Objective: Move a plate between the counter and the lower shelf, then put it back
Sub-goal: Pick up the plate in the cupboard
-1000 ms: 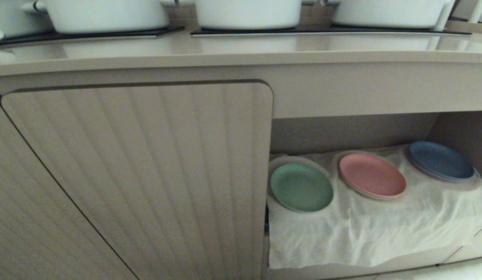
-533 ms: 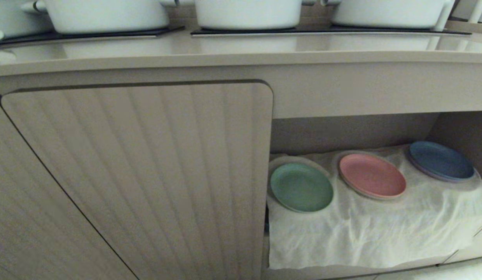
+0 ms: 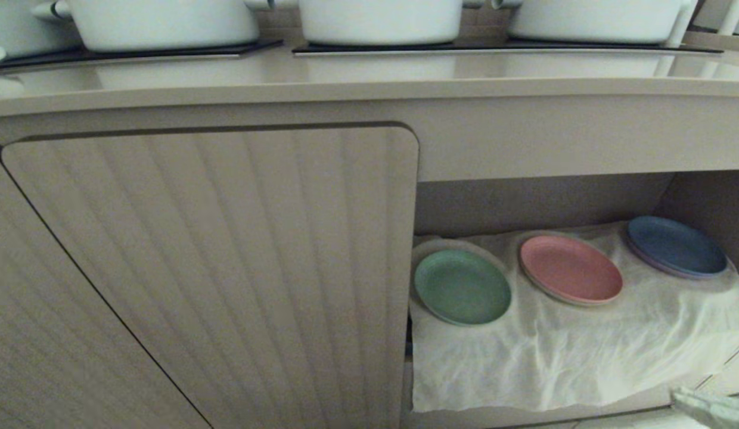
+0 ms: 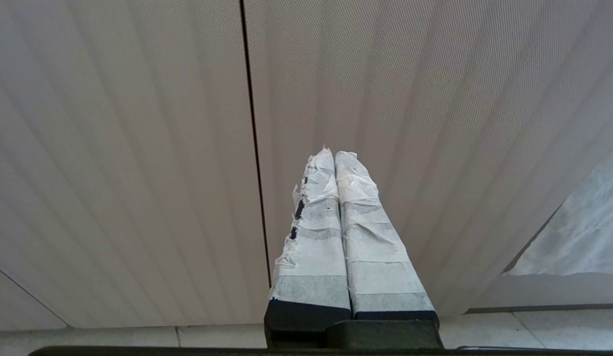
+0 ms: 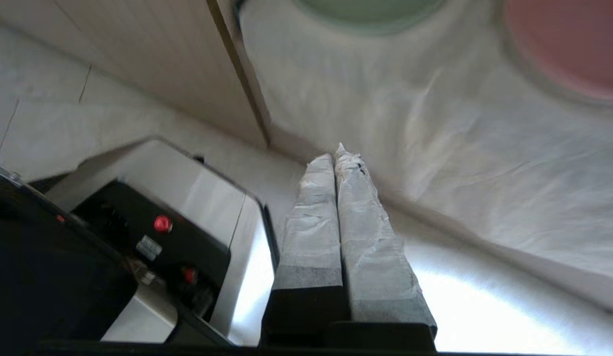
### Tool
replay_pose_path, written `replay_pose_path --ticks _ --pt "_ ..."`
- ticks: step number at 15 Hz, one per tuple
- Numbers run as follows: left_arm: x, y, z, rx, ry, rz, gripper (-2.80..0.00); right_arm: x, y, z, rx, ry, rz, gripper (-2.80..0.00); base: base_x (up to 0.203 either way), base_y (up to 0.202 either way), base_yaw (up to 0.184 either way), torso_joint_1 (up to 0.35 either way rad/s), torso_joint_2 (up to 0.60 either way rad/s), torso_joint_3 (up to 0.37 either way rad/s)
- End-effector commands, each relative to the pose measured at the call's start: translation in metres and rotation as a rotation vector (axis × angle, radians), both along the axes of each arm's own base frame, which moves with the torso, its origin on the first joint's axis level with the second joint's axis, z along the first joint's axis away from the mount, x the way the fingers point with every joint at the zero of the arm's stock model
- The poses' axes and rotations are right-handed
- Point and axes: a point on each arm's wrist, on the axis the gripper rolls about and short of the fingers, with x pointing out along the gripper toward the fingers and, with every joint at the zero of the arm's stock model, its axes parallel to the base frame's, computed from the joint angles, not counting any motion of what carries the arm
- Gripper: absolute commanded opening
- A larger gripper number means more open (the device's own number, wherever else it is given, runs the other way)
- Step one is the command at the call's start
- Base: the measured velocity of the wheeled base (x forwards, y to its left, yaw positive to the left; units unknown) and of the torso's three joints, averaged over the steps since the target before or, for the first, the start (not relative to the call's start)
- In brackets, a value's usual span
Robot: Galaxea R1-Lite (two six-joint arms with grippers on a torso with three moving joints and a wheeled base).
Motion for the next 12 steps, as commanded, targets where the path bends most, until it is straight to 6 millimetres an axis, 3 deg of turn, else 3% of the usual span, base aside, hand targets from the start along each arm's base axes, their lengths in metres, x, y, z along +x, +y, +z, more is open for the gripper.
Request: replay_pose_path --ticks 1,7,12 --pt "0.000 0.000 0.000 0.000 -0.001 0.000 -2.80 0.043 0.001 -0.021 -0.009 0.193 0.003 -2.80 0.000 0.000 0.000 0.000 0.00 0.000" --pt "0.000 0.000 0.000 0.000 -0.001 0.000 -2.80 0.100 0.011 -0.049 -0.035 0.349 0.047 -2.80 0.000 0.000 0.000 0.000 0.00 0.000" --pt "0.000 0.000 0.000 0.000 -0.001 0.000 -2.80 0.142 0.029 -0.054 -0.039 0.380 0.111 -2.80 0.000 0.000 0.000 0.000 0.00 0.000"
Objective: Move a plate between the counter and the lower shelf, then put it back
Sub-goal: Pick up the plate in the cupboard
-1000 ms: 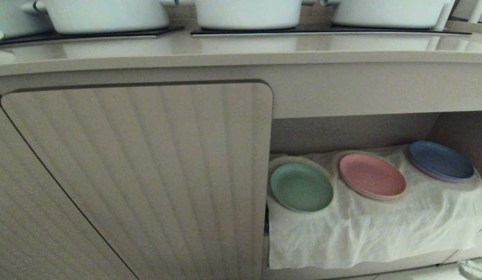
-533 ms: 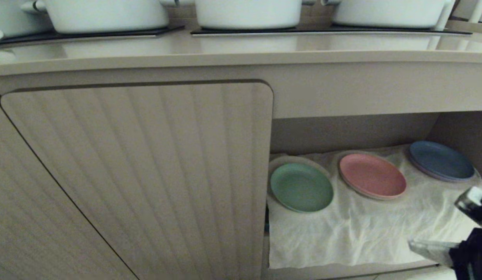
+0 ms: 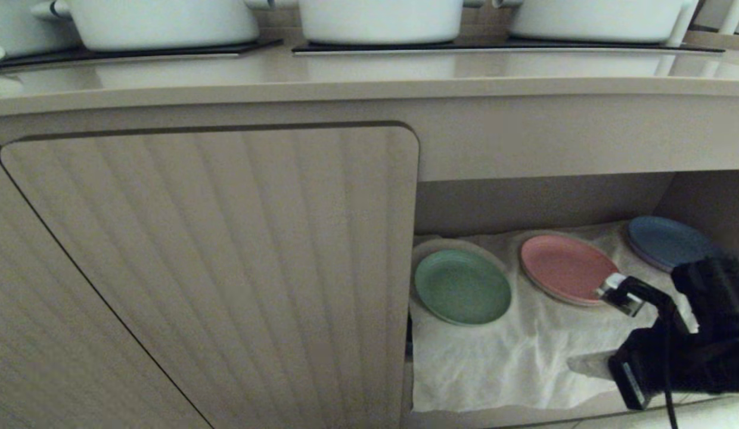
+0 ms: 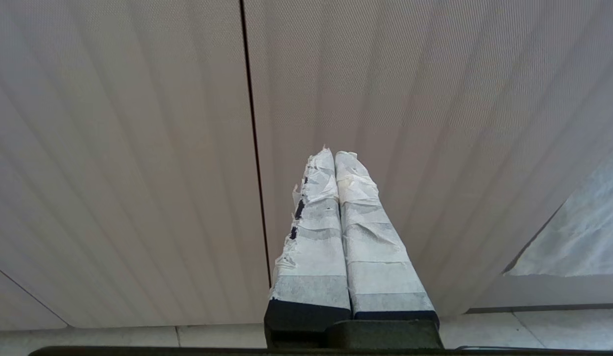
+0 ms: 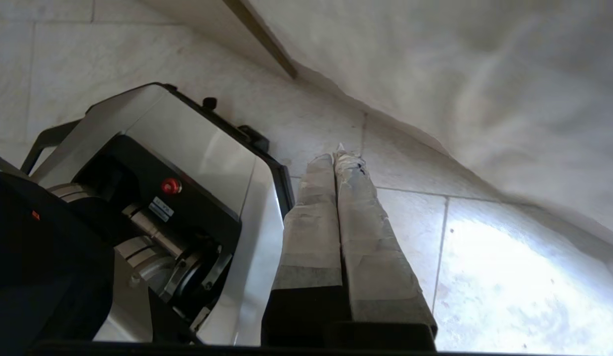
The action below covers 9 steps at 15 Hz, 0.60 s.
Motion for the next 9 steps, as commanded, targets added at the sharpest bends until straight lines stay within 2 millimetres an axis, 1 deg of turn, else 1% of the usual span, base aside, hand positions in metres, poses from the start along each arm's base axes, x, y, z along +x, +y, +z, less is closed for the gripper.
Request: replay_pose_path --ticks 1,4,9 --pt "0.000 0.000 0.000 -0.001 -0.001 0.000 -2.80 0.022 0.008 -0.010 0.002 0.047 0.020 -2.80 0.000 0.000 0.000 0.000 0.00 0.000" --pt "0.000 0.000 0.000 -0.001 -0.001 0.000 -2.80 0.040 0.012 -0.010 0.040 0.078 -0.034 -2.80 0.000 0.000 0.000 0.000 0.00 0.000" --pt "0.000 0.000 0.000 -0.001 -0.001 0.000 -2.80 0.063 0.020 -0.011 0.089 0.109 -0.086 -2.80 0.000 0.000 0.000 0.000 0.00 0.000"
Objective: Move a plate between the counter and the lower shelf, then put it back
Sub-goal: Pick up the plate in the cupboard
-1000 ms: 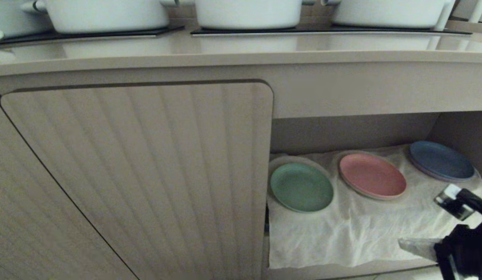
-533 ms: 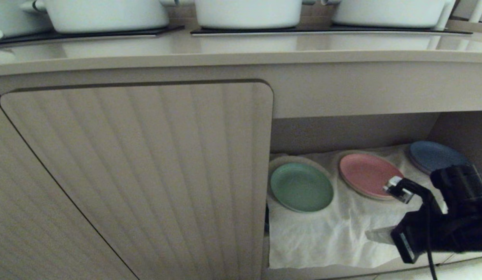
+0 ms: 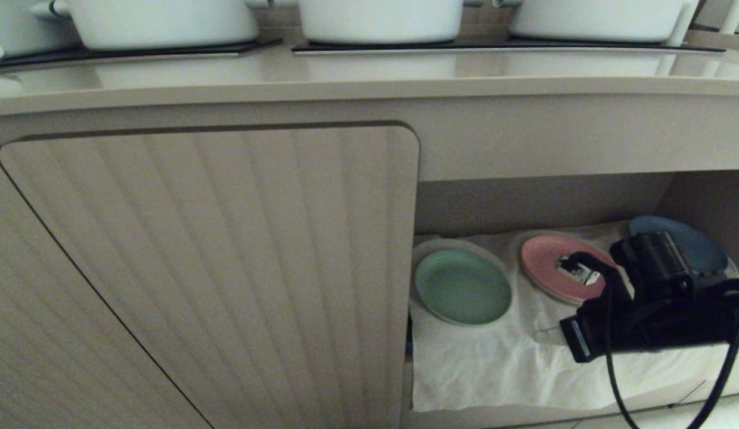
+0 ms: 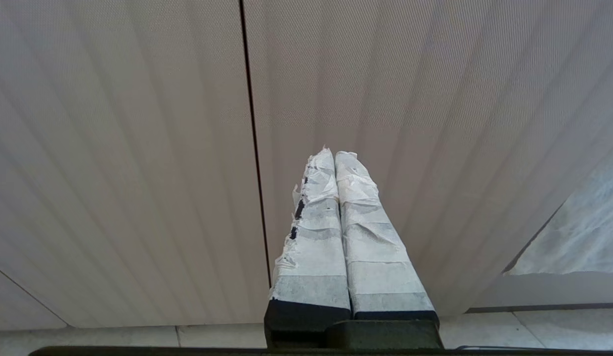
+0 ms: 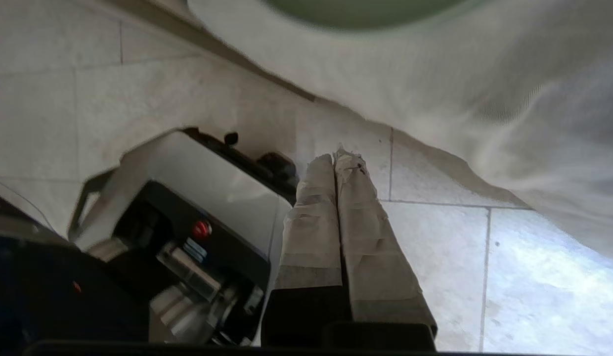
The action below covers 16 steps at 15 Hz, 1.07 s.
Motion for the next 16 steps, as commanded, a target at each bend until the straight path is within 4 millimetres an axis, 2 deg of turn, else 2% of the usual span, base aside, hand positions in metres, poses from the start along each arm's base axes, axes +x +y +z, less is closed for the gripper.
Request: replay_pose_path --ticks 1,7,11,16 --pt "0.000 0.000 0.000 -0.001 -0.001 0.001 -2.80 0.012 0.003 -0.002 0.012 0.013 -0.009 -2.80 0.000 0.000 0.000 0.000 0.00 0.000" --pt "0.000 0.000 0.000 -0.001 -0.001 0.001 -2.80 0.033 0.002 -0.003 0.036 0.023 -0.059 -2.80 0.000 0.000 0.000 0.000 0.00 0.000" --pt "0.000 0.000 0.000 -0.001 -0.001 0.001 -2.80 0.038 0.001 -0.004 0.105 0.089 -0.167 -2.80 0.000 0.000 0.000 0.000 0.00 0.000" --pt "0.000 0.000 0.000 -0.001 -0.001 0.001 -2.80 0.042 0.001 -0.008 0.109 0.106 -0.180 -2.80 0.000 0.000 0.000 0.000 0.00 0.000"
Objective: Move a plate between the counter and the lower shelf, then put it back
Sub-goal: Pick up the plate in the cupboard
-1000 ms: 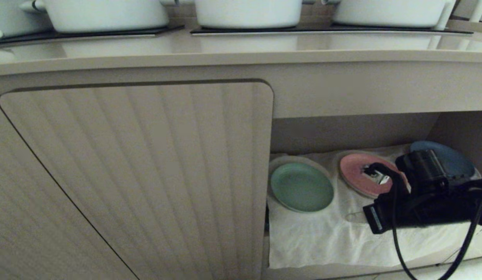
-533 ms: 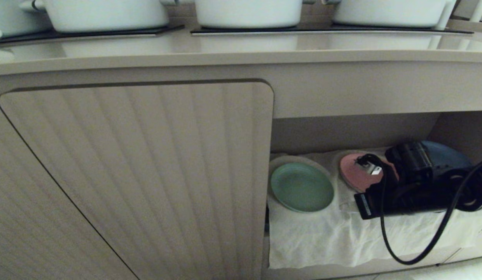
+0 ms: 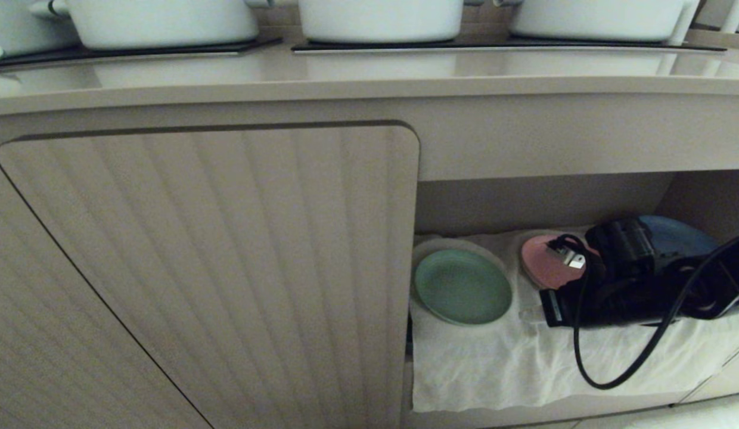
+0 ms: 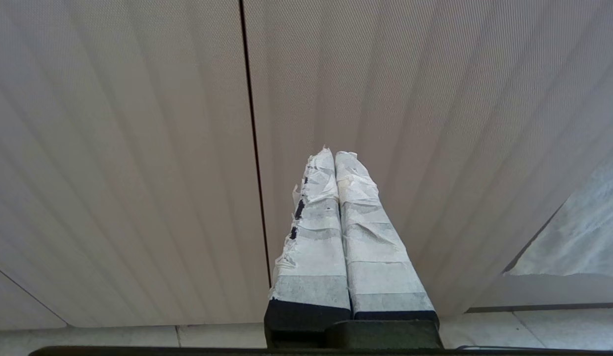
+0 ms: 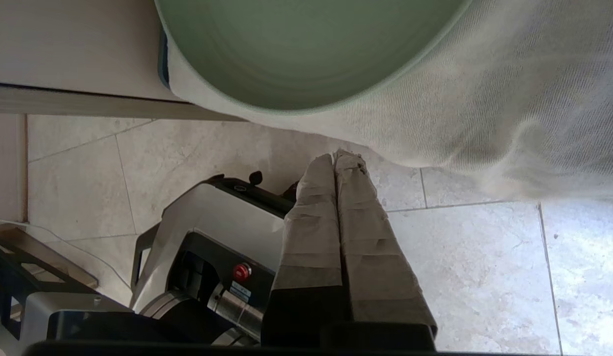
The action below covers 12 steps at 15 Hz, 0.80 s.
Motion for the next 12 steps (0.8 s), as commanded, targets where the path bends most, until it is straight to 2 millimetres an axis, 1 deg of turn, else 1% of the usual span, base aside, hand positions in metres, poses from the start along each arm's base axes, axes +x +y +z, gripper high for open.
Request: replay_pose_path --ticks 1,2,3,6,12 --pt "0.000 0.000 0.000 -0.001 -0.001 0.000 -2.80 0.002 0.001 -0.002 0.001 0.005 0.002 -2.80 0.000 0.000 0.000 0.000 0.00 0.000" --pt "0.000 0.000 0.000 -0.001 -0.001 0.000 -2.80 0.002 0.000 -0.003 -0.002 0.010 0.002 -2.80 0.000 0.000 0.000 0.000 0.00 0.000" --pt "0.000 0.000 0.000 -0.001 -0.001 0.000 -2.80 0.002 0.000 -0.004 -0.002 0.014 0.001 0.00 0.000 0.000 0.000 0.000 0.00 0.000" --pt "0.000 0.000 0.000 -0.001 -0.001 0.000 -2.80 0.003 -0.002 -0.004 -0.006 0.012 -0.008 0.00 0.000 0.000 0.000 0.000 0.00 0.000" --pt "0.000 0.000 0.000 -0.001 -0.001 0.000 -2.80 -0.004 -0.006 -0.013 -0.051 0.048 -0.042 0.00 0.000 0.000 0.000 0.000 0.00 0.000"
